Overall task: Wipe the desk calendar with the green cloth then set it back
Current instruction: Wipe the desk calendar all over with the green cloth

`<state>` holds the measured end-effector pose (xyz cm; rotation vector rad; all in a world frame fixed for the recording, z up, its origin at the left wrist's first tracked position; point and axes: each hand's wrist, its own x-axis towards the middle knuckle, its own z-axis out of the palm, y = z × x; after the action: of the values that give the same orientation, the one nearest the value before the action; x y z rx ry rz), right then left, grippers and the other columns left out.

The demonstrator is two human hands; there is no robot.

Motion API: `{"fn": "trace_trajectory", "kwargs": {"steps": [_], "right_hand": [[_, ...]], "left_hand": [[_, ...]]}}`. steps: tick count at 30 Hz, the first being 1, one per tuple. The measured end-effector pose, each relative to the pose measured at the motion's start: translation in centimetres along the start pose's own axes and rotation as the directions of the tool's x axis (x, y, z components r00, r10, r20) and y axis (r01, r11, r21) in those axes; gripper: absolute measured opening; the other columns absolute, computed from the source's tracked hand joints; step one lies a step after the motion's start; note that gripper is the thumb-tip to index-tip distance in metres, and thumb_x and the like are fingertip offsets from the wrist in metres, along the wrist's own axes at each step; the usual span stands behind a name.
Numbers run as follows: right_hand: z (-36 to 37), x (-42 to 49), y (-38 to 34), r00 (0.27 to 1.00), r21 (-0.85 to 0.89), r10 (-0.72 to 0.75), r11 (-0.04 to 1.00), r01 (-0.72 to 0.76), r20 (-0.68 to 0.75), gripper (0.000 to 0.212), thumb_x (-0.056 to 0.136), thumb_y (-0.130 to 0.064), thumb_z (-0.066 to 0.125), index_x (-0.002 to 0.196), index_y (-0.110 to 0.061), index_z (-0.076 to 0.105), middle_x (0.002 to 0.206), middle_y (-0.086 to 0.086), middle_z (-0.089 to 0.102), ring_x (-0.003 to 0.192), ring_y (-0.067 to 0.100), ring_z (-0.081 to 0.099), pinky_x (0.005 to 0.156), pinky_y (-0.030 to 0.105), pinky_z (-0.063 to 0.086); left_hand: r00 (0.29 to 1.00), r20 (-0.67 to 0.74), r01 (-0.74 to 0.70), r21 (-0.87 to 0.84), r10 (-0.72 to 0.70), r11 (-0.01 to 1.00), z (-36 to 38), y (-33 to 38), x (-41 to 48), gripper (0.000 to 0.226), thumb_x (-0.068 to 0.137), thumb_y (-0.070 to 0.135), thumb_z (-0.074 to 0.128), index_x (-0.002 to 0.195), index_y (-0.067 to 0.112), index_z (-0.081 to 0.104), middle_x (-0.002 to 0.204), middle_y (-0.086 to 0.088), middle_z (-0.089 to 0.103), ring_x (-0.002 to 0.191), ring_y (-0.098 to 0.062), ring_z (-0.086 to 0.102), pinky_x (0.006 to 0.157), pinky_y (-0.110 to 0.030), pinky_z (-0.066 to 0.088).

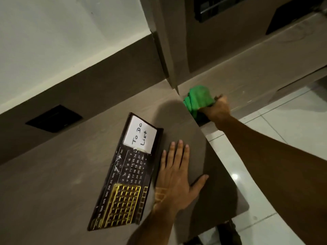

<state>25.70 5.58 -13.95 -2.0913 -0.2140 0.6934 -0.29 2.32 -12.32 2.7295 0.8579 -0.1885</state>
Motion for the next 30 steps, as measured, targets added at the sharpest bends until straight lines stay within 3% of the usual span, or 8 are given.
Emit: {"fn": "trace_trajectory", "kwargs": {"steps": [4,9,13,16,18,20,23,30], "right_hand": [[-0.2,-0.3,-0.7,0.992,0.071,-0.018,0.997,0.009,0.127,0.052,0.073,-0.016,0.081,0.119,-0.008,0.060,0.104,0.010,0.065,0.087,0.020,0.061,0.074,0.030,0.051],[-2.2,-3.4,-1.5,0.998,0.204,-0.045,0.978,0.036,0.040,0.025,0.074,0.001,0.060,0.095,-0.013,0.061,0.090,0.008,0.065,0.077,0.017,0.061,0.048,0.017,0.043],[-4.6,-9.2,-3.1,0.993,0.381,-0.091,0.923,0.058,0.070,0.027,0.076,-0.005,0.064,0.088,-0.027,0.052,0.093,0.004,0.063,0.083,0.015,0.063,0.055,0.026,0.053],[-5.0,-14.1,-3.3,0.987,0.463,-0.136,0.882,0.084,0.081,0.024,0.076,-0.007,0.065,0.097,-0.015,0.058,0.094,0.013,0.067,0.088,0.027,0.067,0.070,0.049,0.059],[-4.4,-17.7,-3.3,0.973,0.494,-0.193,0.863,0.106,0.127,0.034,0.079,-0.004,0.063,0.110,-0.015,0.058,0.098,0.009,0.069,0.093,0.025,0.068,0.076,0.048,0.059],[-3.2,-21.1,-3.2,0.940,0.472,-0.298,0.861,0.188,0.169,0.052,0.081,0.002,0.061,0.126,-0.024,0.055,0.107,-0.004,0.067,0.100,0.011,0.065,0.079,0.029,0.057],[-0.7,-25.0,-2.7,0.872,0.389,-0.454,0.848,0.360,0.182,0.071,0.078,0.011,0.060,0.136,-0.031,0.052,0.121,-0.009,0.063,0.109,-0.002,0.058,0.083,0.009,0.047],[4.7,-27.9,1.1,0.592,-0.040,-0.781,0.597,0.801,0.199,0.097,0.064,0.006,0.073,0.146,-0.026,0.033,0.152,0.002,0.036,0.142,0.027,0.030,0.108,0.052,0.033]], "left_hand": [[1.000,0.009,0.001,0.008,-0.001,1.000,0.0,0.1,0.0,0.099,0.085,0.086,0.007,0.160,0.023,-0.010,0.171,0.001,-0.015,0.159,-0.020,-0.017,0.125,-0.042,-0.014],[0.995,0.099,-0.003,-0.029,0.006,1.000,-1.5,0.2,-0.2,0.102,0.086,0.085,0.019,0.158,0.023,-0.017,0.168,0.002,-0.026,0.156,-0.019,-0.026,0.131,-0.045,-0.012],[0.994,0.080,-0.071,-0.059,0.076,0.996,-5.4,0.5,-1.4,0.106,0.086,0.082,0.026,0.158,0.021,-0.021,0.168,0.002,-0.028,0.157,-0.016,-0.025,0.132,-0.044,-0.004],[0.993,-0.076,-0.097,-0.043,0.093,0.994,-9.7,0.0,-3.0,0.101,0.089,0.078,0.031,0.159,0.022,-0.017,0.172,0.002,-0.020,0.159,-0.012,-0.021,0.132,-0.040,-0.003],[0.974,-0.205,-0.103,-0.011,0.099,0.995,-12.7,-1.2,-4.4,0.099,0.090,0.074,0.040,0.161,0.022,-0.005,0.172,0.001,-0.008,0.160,-0.014,-0.011,0.130,-0.037,-0.001],[0.958,-0.281,-0.062,-0.008,0.057,0.998,-14.9,-3.2,-6.1,0.101,0.086,0.068,0.052,0.161,0.024,0.000,0.171,0.001,-0.003,0.161,-0.018,-0.006,0.129,-0.038,0.000],[0.972,-0.178,0.143,-0.081,-0.155,0.986,-16.0,-6.4,-8.8,0.118,0.079,0.063,0.066,0.156,0.033,-0.019,0.170,0.007,-0.019,0.158,-0.014,-0.022,0.129,-0.039,-0.008],[0.952,0.119,0.305,-0.342,-0.281,0.889,-13.9,-7.8,-11.8,0.126,0.078,-0.003,0.070,0.143,0.043,-0.027,0.167,0.013,-0.023,0.154,-0.010,-0.024,0.131,-0.042,-0.009]]}}
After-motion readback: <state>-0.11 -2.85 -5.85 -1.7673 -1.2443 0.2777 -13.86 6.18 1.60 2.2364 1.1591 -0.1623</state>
